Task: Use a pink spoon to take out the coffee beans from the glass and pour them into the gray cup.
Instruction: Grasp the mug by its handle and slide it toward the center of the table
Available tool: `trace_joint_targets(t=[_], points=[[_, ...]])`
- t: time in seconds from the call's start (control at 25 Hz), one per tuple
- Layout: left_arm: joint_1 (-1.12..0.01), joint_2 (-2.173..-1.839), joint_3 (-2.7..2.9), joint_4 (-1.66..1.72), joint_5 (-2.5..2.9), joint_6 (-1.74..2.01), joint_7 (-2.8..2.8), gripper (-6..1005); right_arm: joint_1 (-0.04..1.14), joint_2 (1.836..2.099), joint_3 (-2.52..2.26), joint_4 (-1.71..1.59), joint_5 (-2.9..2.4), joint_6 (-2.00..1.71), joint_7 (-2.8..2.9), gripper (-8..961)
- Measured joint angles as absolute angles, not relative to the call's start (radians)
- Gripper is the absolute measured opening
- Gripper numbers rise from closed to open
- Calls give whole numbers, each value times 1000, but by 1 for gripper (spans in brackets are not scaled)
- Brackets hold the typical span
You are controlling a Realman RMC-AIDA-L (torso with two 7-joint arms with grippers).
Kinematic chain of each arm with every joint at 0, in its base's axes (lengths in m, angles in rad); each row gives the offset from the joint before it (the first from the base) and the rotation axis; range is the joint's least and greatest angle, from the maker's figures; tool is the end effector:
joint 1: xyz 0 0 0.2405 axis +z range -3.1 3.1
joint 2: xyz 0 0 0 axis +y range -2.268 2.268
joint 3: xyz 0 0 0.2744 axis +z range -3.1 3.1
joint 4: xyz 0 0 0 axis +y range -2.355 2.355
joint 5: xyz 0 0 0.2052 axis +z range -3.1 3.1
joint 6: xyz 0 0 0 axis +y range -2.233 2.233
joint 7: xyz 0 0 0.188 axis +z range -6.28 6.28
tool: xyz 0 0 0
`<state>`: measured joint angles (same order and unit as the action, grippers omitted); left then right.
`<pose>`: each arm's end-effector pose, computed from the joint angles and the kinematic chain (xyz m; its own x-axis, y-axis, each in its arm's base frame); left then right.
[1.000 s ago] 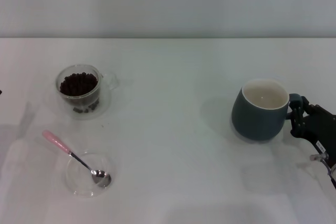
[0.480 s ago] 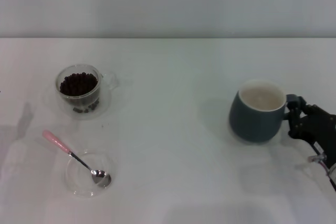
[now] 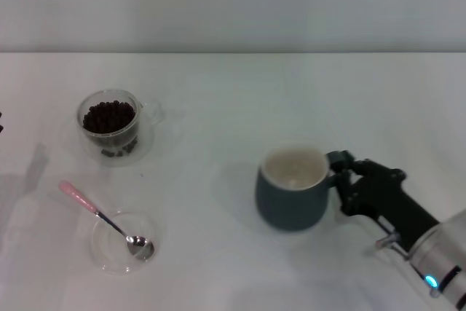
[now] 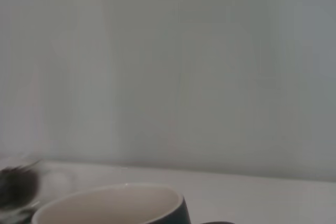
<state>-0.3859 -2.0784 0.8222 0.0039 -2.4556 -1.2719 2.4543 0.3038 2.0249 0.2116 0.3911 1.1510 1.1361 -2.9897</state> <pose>-0.3703 0.3448 -0.0088 0.3790 0.0461 0.9243 0.9204 -0.1223 -0.3713 0.3247 0.2993 -0.1059 0.6638 -0.1758 -0.7269 -0.7224 -0.4022 -0.5624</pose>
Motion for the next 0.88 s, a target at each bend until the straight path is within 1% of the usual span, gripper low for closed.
trace_joint_targets(t=[0.24, 0.76, 0.88], points=[[-388, -2078, 822, 6, -2456, -1271, 2454, 895, 348, 2024, 217, 399, 1053, 1027, -2985, 139], [-386, -2078, 822, 9, -2454, -1270, 2456, 895, 356, 2018, 212, 378, 996, 1027, -2987, 132], [-385, -2077, 822, 9, -2454, -1270, 2456, 895, 355, 2017, 214, 378, 984, 1032, -2987, 193]])
